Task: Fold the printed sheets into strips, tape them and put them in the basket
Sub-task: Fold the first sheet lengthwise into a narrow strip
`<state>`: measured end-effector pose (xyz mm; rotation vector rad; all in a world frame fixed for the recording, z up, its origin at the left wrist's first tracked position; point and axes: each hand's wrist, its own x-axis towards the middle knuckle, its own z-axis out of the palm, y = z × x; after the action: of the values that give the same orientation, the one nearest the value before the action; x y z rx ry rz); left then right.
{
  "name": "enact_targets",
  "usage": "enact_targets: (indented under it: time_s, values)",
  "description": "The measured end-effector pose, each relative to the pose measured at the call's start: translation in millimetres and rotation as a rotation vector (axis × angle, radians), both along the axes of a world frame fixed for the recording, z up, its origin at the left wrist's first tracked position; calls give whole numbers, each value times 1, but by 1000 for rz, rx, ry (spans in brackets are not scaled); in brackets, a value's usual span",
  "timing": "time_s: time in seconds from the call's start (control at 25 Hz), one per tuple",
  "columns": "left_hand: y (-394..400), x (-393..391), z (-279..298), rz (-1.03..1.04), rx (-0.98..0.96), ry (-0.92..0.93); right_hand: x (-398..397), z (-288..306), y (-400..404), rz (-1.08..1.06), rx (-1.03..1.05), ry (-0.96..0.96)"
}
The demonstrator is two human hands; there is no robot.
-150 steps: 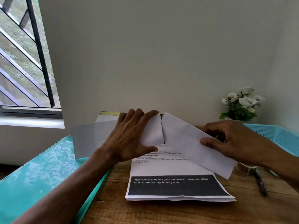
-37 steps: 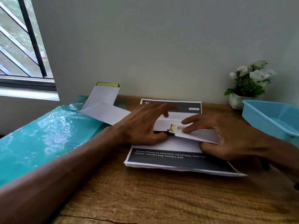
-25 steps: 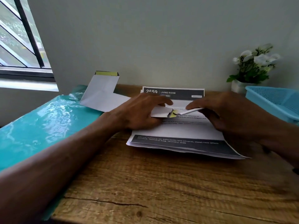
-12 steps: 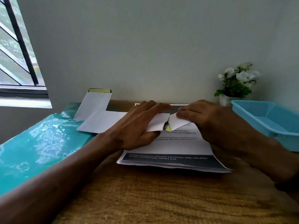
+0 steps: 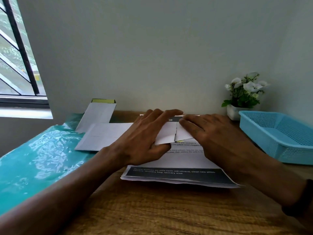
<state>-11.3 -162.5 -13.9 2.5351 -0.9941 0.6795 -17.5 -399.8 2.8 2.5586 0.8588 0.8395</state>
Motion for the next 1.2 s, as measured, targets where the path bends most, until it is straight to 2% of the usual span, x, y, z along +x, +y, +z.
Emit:
enact_targets:
  time_s: [0.12,0.2,0.24,0.36,0.48,0.56,0.68,0.8,0.92,1.0,1.2]
  values:
    - [-3,-1,0,16,-23,-34,-12,4,10,-73,-8,114]
    - [-5,-4,-1,10,-94,-42,-17,2,10,-74,101,363]
    - [-5,-4,-1,9,-129,-51,-20,3,12,-14,192,405]
    - [-1,-2,1,43,-123,-94,-20,6,5,180,367,303]
    - [13,5,7,141,-45,-203,-16,13,-9,239,467,169]
    - [24,8,12,199,-75,-269,-13,19,-15,247,651,129]
    - [31,9,16,242,-165,-330,-1,23,-26,112,1017,169]
    - [28,7,17,233,-212,-388,11,30,-38,-50,1355,409]
    - [26,6,16,226,-206,-398,20,28,-49,14,1657,717]
    - [28,7,14,237,-192,-376,22,26,-53,68,1722,789]
    - [38,16,8,297,-90,-340,22,28,-55,128,1734,783]
